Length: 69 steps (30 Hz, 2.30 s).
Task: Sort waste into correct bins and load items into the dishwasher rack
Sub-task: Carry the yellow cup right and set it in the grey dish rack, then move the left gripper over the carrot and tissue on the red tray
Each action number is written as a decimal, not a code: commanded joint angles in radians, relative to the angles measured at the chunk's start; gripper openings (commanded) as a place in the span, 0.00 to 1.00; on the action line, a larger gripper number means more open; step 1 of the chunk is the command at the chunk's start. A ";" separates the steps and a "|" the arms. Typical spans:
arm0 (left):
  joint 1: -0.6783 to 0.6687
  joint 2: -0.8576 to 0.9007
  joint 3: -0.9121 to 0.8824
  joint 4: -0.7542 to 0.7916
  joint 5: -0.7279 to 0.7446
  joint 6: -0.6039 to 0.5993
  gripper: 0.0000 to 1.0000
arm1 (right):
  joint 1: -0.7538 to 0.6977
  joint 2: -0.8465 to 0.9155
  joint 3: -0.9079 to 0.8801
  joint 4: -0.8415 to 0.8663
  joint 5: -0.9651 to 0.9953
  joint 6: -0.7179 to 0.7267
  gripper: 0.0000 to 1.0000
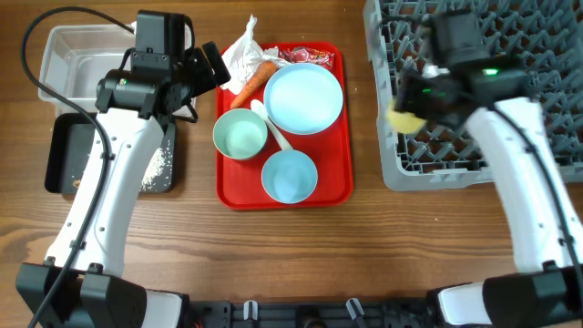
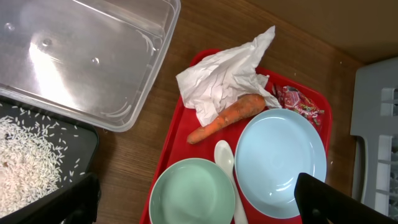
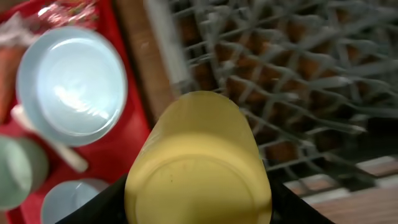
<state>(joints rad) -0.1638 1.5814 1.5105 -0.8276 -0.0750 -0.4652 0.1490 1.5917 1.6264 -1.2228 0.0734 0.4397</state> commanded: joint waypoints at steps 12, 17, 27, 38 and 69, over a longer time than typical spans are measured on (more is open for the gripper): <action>0.005 0.012 0.001 -0.001 -0.013 0.016 1.00 | -0.148 -0.013 -0.130 -0.006 -0.036 -0.047 0.18; 0.005 0.012 0.000 -0.001 -0.013 0.016 1.00 | -0.146 -0.011 -0.229 0.064 -0.091 -0.047 0.19; 0.005 0.012 -0.002 -0.001 -0.013 0.016 1.00 | -0.146 -0.011 -0.327 0.140 -0.113 -0.047 0.24; 0.005 0.012 -0.003 -0.008 -0.013 0.016 1.00 | -0.146 -0.011 -0.328 0.143 -0.113 -0.047 0.73; 0.004 0.012 -0.003 -0.008 -0.010 0.016 1.00 | 0.106 -0.018 0.067 0.100 -0.272 -0.142 0.85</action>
<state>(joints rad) -0.1638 1.5856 1.5105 -0.8349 -0.0784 -0.4652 0.1825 1.5726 1.6779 -1.1526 -0.2020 0.2680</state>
